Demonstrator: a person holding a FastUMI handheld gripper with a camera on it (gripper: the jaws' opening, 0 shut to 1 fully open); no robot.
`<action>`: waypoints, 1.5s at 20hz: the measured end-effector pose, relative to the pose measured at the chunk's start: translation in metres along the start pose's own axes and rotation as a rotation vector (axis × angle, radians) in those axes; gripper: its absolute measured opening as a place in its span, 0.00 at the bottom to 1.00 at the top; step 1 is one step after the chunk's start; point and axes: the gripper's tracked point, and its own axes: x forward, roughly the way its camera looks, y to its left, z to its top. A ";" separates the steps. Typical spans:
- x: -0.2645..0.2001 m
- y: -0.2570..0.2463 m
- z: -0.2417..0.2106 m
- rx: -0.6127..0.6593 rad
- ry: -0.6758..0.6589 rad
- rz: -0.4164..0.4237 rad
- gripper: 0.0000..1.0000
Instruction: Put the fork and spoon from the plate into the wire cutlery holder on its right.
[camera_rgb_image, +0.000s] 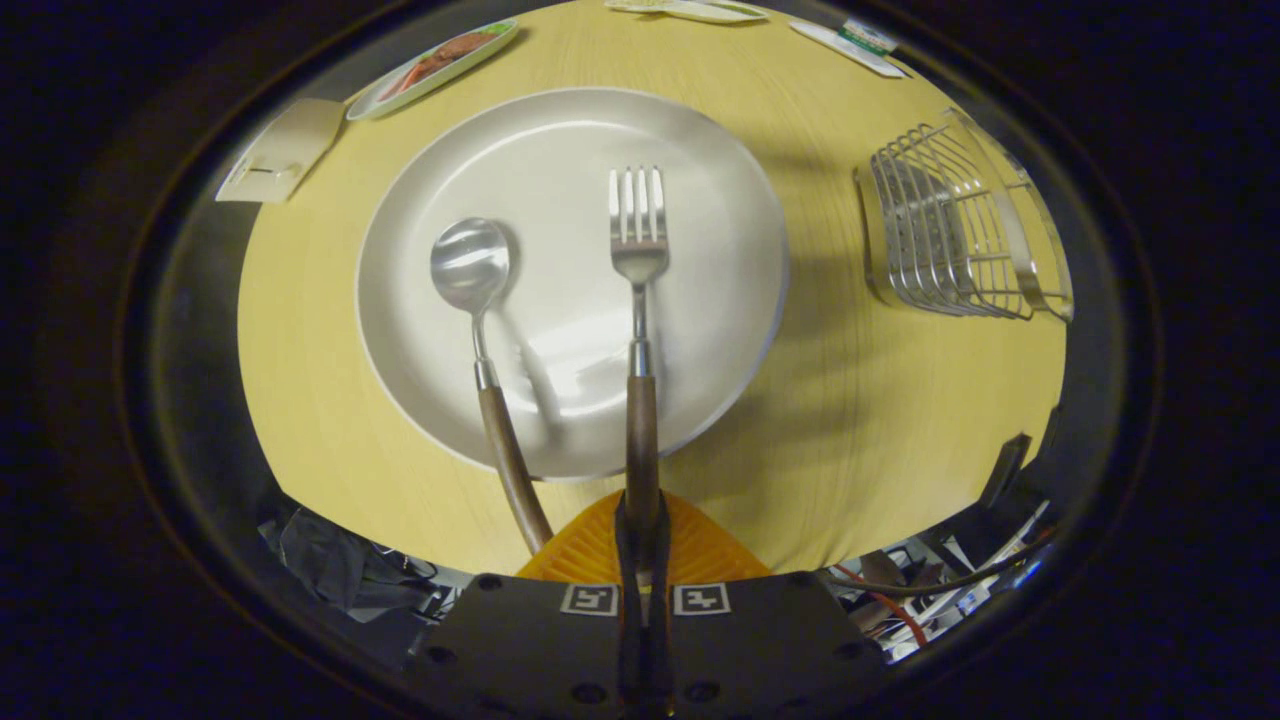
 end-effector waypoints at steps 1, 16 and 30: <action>-0.002 0.000 0.001 -0.008 -0.002 -0.008 0.12; -0.073 0.009 0.003 0.062 -0.083 -0.052 0.06; -0.145 -0.094 0.006 0.335 -0.068 -0.075 0.06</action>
